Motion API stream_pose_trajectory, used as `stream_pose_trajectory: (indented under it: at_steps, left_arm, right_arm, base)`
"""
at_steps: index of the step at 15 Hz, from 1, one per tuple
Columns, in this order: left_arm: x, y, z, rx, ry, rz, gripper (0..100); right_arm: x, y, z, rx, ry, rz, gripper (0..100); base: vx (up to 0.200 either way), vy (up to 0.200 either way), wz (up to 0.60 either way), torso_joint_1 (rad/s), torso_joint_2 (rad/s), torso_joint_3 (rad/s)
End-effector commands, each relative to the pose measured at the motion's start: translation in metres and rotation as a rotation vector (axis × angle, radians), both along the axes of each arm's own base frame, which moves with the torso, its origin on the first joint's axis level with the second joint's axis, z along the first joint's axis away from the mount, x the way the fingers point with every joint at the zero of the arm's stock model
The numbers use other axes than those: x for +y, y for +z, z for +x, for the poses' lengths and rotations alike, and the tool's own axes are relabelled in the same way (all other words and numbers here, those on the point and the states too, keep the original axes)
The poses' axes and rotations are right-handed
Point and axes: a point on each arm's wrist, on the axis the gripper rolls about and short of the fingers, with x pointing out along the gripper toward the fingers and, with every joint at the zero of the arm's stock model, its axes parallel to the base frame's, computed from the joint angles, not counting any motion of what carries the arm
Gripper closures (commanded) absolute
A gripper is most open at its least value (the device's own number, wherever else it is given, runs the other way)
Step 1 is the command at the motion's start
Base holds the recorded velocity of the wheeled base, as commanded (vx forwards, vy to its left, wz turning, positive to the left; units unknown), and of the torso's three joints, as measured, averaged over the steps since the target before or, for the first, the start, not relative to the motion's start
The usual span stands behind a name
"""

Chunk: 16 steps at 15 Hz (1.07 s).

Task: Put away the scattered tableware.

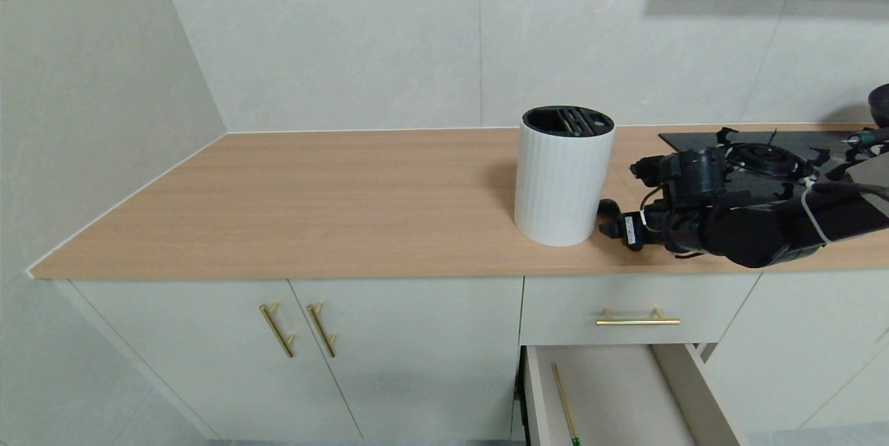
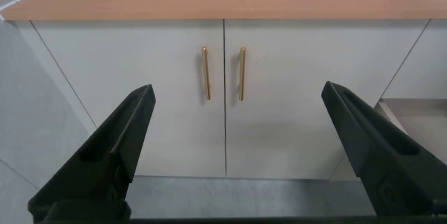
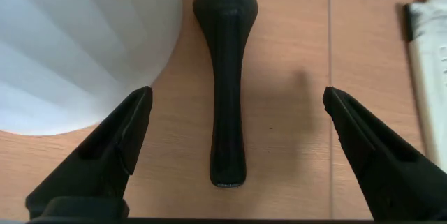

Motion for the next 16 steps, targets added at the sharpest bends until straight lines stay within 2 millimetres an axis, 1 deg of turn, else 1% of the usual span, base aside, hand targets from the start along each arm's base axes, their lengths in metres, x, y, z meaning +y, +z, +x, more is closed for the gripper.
stream_pose_trajectory:
  at_steps: [1,3,4,8,11,12,13,14,15,16]
  left_arm:
    - [0.000,0.000,0.000,0.000,0.001,-0.002,0]
    - [0.000,0.000,0.000,0.000,0.001,0.000,0]
    - [0.000,0.000,0.000,0.000,0.001,0.000,0]
    - [0.000,0.000,0.000,0.000,0.001,0.000,0]
    - [0.000,0.000,0.000,0.000,0.001,0.000,0]
    - [0.000,0.000,0.000,0.000,0.001,0.000,0]
    - [0.000,0.000,0.000,0.000,0.001,0.000,0]
    - [0.000,0.000,0.000,0.000,0.001,0.000,0]
    - [0.000,0.000,0.000,0.000,0.001,0.000,0]
    - [0.000,0.000,0.000,0.000,0.001,0.000,0]
  right_arm:
    - [0.001,-0.007,0.003,0.015,0.000,-0.004,0]
    - [0.001,-0.011,0.004,0.021,0.000,-0.005,0]
    - [0.002,-0.010,0.006,0.016,0.000,-0.004,100]
    - [0.003,-0.017,0.009,0.030,0.000,-0.006,100]
    - [0.002,-0.013,0.008,0.021,-0.006,-0.003,100]
    - [0.000,-0.004,0.002,0.007,-0.021,0.015,100]
    - [-0.002,0.004,-0.011,0.007,-0.034,0.043,100]
    - [-0.006,0.014,-0.026,0.004,-0.039,0.055,100]
    - [-0.011,0.023,-0.048,0.002,-0.041,0.060,100]
    - [-0.015,0.027,-0.066,0.008,-0.042,0.069,100]
  base:
    - [0.000,0.000,0.00,0.000,0.00,0.000]
    - [0.000,0.000,0.00,0.000,0.00,0.000]
    - [0.000,0.000,0.00,0.000,0.00,0.000]
    - [0.000,0.000,0.00,0.000,0.00,0.000]
    - [0.000,0.000,0.00,0.000,0.00,0.000]
    - [0.000,0.000,0.00,0.000,0.00,0.000]
    - [0.000,0.000,0.00,0.000,0.00,0.000]
    - [0.000,0.000,0.00,0.000,0.00,0.000]
    - [0.000,0.000,0.00,0.000,0.00,0.000]
    - [0.000,0.000,0.00,0.000,0.00,0.000]
